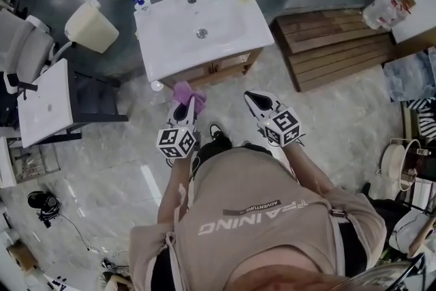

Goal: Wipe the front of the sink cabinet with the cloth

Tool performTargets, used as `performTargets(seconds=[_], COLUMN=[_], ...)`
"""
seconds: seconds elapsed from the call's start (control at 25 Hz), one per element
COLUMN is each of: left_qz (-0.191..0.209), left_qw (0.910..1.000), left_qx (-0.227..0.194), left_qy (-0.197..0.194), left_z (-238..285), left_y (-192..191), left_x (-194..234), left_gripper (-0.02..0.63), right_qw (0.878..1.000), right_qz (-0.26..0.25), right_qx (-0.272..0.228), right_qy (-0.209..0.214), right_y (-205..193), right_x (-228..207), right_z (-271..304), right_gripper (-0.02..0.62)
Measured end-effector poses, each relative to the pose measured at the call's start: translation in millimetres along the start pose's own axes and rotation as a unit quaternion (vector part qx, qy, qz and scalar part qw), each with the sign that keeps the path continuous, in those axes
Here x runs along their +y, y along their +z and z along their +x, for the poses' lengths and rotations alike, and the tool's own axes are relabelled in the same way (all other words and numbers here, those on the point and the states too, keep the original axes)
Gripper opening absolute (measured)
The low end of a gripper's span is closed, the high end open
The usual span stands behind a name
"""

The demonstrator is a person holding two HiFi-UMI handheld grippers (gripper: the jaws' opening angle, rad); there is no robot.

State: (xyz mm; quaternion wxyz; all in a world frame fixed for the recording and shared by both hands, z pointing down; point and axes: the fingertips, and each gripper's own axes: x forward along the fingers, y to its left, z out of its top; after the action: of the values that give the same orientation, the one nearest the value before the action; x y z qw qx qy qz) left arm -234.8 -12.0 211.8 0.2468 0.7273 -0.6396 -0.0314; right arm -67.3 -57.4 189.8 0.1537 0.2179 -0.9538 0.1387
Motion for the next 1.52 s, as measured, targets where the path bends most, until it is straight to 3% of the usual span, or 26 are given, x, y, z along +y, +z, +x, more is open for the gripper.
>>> performTargets(seconds=[0.28, 0.6, 0.88, 1.12, 1.52], left_qz=[0.023, 0.004, -0.002, -0.018, 0.007], left_qw=[0.999, 0.9971, 0.9952, 0.993, 0.9922], left_qx=[0.022, 0.018, 0.003, -0.026, -0.032], left_qy=[0.031, 0.074, 0.098, 0.114, 0.12], left_z=[-1.3, -14.9, 18.5, 46.3, 80.8], left_y=[-28.2, -59.9, -102.1, -138.0, -217.6], left_x=[-26.5, -10.8, 34.1, 81.2, 159.4], left_gripper=[0.037, 0.037, 0.037, 0.037, 0.037], right_qw=[1.0, 0.999, 0.998, 0.999, 0.998], right_qz=[0.003, -0.021, 0.043, 0.03, -0.01], right_qx=[0.016, 0.034, 0.006, -0.001, -0.001], right_qy=[0.021, 0.037, 0.038, 0.031, 0.057], right_y=[-35.5, -82.0, -125.1, -168.3, -259.7], right_x=[-13.9, -34.8, -79.2, -102.5, -124.3], right_z=[-22.1, 6.2, 51.1, 100.0, 187.6], right_gripper=[0.012, 0.012, 0.012, 0.012, 0.012])
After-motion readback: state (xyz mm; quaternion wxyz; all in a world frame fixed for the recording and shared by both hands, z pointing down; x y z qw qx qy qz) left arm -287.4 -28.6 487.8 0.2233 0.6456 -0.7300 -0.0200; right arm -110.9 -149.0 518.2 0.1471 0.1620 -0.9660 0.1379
